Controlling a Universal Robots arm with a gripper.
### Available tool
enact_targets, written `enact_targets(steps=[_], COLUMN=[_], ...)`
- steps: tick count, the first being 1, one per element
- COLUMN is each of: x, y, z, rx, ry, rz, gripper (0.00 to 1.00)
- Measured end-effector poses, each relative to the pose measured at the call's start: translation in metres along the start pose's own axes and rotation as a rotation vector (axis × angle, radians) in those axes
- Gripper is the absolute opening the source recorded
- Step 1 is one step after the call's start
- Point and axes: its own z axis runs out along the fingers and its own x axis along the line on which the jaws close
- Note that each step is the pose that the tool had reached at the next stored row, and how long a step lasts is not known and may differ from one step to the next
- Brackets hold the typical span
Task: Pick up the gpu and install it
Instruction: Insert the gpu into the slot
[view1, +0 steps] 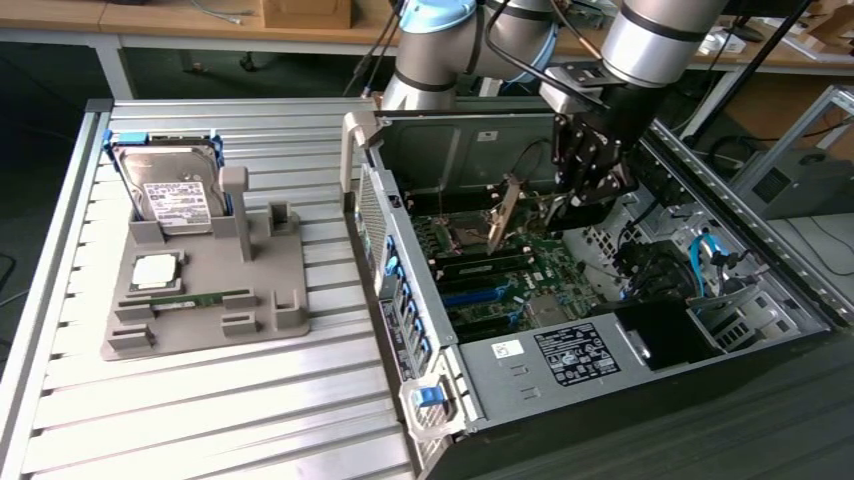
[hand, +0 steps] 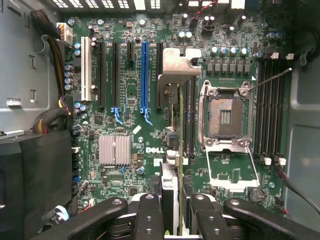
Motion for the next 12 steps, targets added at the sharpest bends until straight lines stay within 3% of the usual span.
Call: enact_targets(steps=[12], x=[0.0004], y=[0.0013], z=[0.0025], rx=[0.0001], ry=[-0.0002], rz=[0.000], gripper=[0.27])
